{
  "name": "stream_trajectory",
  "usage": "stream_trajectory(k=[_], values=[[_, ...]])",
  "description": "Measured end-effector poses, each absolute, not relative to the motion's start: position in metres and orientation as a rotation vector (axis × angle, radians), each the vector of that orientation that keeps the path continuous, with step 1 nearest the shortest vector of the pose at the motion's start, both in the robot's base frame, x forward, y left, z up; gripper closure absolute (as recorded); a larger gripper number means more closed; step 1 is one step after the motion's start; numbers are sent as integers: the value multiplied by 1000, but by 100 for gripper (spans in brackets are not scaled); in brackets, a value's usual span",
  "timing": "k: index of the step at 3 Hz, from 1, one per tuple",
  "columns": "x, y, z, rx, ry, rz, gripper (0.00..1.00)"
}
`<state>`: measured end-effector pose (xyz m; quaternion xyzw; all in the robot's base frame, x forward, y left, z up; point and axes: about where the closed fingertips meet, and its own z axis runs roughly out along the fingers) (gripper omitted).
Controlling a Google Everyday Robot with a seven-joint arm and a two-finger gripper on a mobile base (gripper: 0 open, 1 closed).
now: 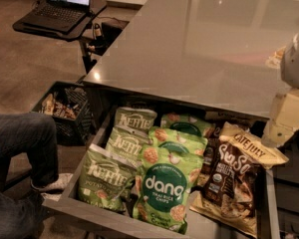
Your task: Pick brown chip bag from top drawer and place on counter
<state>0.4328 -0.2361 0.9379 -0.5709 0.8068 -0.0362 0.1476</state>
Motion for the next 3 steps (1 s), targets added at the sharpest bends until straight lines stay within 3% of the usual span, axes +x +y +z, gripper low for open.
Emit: stream_trajectory(k=[3], values=[[411, -243, 912, -1633, 2361, -38, 0]])
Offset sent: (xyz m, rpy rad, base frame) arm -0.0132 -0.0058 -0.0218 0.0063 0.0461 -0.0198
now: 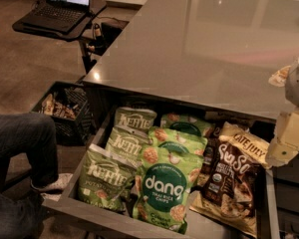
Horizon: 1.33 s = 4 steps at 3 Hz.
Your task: Pick brown chip bag from top drawer and place on counter
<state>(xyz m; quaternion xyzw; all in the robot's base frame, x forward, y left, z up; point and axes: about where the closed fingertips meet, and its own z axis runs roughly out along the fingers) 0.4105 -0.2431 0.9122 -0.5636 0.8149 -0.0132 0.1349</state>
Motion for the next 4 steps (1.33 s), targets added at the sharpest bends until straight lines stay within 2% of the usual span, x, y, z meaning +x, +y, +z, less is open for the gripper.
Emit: stream_trajectory(k=[3, 4], values=[[391, -269, 826, -1489, 2573, -29, 0], [390, -269, 825, -1486, 2578, -28, 0]])
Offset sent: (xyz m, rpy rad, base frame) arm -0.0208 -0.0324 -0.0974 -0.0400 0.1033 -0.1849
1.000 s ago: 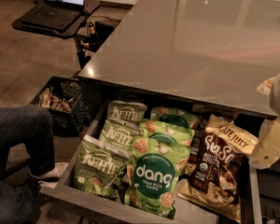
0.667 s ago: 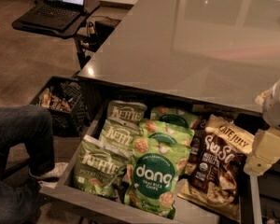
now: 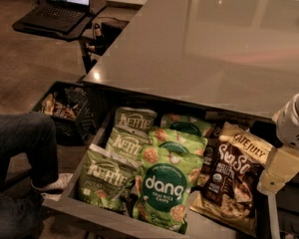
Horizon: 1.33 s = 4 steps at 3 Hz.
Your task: Pick brown chip bag from top drawer and place on counter
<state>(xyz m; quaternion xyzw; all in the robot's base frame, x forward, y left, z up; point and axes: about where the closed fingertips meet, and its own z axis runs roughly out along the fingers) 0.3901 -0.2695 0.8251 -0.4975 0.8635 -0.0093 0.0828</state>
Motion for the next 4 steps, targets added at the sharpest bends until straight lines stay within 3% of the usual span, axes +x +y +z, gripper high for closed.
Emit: stream_trajectory(k=[4], values=[[397, -262, 769, -1408, 2592, -8, 0]])
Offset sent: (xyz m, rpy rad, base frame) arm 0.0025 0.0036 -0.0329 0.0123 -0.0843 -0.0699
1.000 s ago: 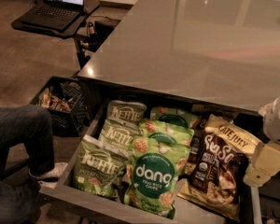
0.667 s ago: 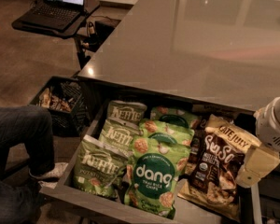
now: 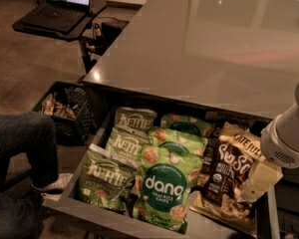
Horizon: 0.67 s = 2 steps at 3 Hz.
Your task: Pick brown chip bag from top drawer and place on counter
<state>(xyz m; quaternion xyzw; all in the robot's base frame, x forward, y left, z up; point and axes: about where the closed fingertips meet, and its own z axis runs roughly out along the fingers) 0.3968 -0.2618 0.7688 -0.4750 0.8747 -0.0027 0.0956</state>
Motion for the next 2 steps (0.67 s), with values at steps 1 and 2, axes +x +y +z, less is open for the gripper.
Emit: stream_trajectory(k=[1, 2], values=[[403, -262, 754, -1402, 2608, 24, 4], [411, -264, 744, -1382, 2623, 37, 9]])
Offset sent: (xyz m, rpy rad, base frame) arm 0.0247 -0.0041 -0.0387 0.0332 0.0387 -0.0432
